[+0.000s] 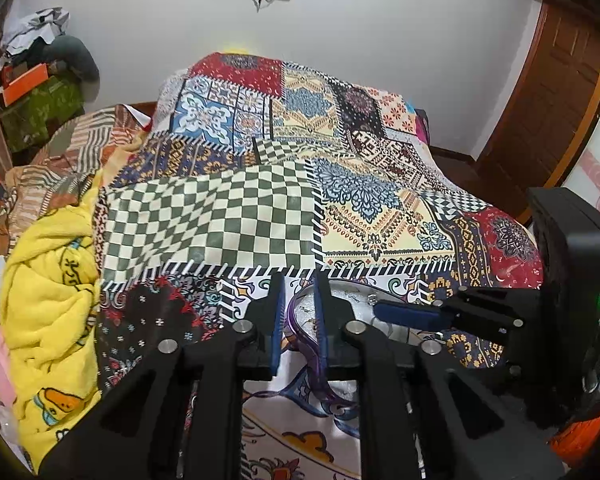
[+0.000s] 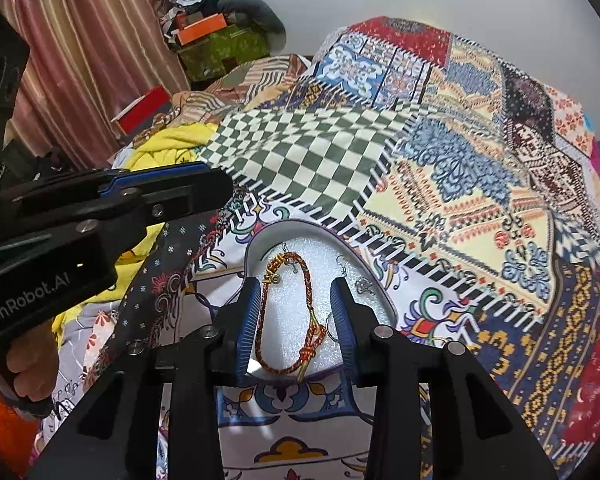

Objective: Organize jewelry
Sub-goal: 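Carry the bracelet into the heart tin and open the right gripper, then move the right tool back toward the remaining jewelry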

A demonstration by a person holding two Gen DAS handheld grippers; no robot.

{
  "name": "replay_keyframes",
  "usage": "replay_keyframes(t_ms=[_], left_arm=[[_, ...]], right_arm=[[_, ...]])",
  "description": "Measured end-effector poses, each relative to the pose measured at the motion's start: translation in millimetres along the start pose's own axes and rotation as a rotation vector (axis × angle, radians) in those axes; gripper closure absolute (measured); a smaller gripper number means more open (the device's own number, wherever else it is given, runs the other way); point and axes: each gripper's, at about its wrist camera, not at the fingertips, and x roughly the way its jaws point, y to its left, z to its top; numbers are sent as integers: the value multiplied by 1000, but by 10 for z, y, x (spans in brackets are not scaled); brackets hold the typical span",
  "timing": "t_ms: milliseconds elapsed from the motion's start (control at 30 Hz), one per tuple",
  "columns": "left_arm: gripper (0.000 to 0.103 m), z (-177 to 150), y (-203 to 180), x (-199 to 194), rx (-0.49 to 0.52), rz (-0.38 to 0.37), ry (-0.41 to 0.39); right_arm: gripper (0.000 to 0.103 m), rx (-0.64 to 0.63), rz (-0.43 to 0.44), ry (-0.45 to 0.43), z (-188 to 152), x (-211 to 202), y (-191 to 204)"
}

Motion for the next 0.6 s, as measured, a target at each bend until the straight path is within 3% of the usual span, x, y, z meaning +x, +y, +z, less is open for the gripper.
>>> replay_keyframes(t_ms=[233,367,600], left_arm=[[81,-10,-157,-289,36,27,-39],[63,-24,-293,-453,59,49,-70],[46,-120,-542,-666,86,69,-99]], right_arm=[[70,-1,-34,-59,20,-314,-11],[70,0,-56,-90,-4,-515,-53],[61,10,-111,-135,-163,-870,-196]])
